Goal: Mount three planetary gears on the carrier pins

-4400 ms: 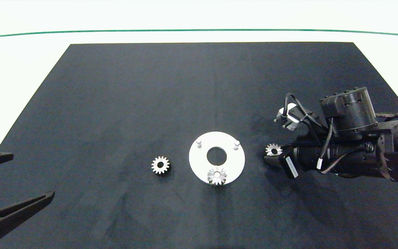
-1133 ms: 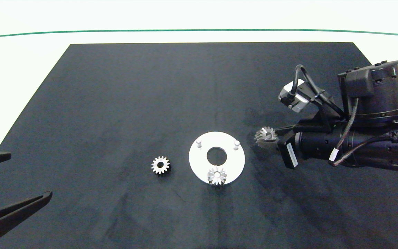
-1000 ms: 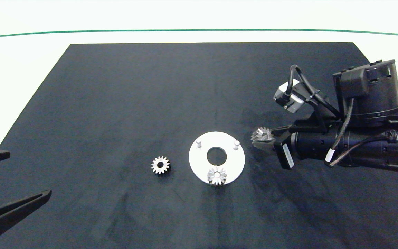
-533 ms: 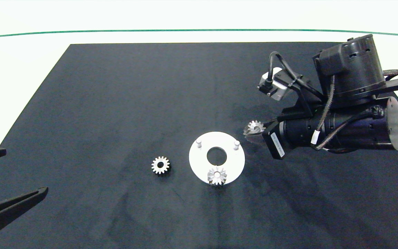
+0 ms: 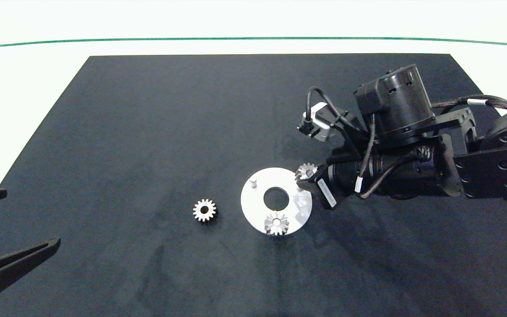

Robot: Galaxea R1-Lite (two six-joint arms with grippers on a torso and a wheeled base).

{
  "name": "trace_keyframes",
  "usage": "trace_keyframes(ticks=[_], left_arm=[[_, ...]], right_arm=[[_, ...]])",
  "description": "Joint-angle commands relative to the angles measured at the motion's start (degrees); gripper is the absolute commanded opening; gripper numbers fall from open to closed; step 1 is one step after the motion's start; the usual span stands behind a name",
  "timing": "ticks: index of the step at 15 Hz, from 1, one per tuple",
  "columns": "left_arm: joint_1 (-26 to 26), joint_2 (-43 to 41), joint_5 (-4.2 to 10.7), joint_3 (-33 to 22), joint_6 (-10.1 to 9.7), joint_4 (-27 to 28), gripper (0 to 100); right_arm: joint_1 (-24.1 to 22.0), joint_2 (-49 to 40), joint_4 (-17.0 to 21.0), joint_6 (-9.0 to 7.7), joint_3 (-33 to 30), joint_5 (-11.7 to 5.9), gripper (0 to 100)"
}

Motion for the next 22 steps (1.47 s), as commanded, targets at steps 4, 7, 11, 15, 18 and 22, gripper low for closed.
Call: trace_keyframes(ticks=[4,7,11,15,18,22], left_arm=[[-0.02,0.22,-0.03,0.01,0.06,0.10,100],[-0.02,0.31,-0.03,0.01,0.06,0.10,100],[-0.02,0.31,-0.03,0.01,0.06,0.10,100],[-0.02,0.31,0.06,0.01,0.06,0.10,100],[-0.02,0.31,-0.03,0.01,0.06,0.10,100],[-0.10,0.48,-0.03,0.01,0.06,0.10,100]], right_arm=[[-0.03,2.16,-0.01,0.01,-0.57,-0.50,0],[-0.12,2.86,-0.01,0.01,-0.92,-0.59,0],[-0.21,3.65,-0.01,0.01,-1.54,-0.59,0],[-0.30,4.36,-0.27,0.10,-1.45,-0.67,100],[-0.30,4.53,-0.27,0.27,-1.54,-0.59,100],[-0.30,4.36,-0.27,0.27,-1.63,-0.59,100]])
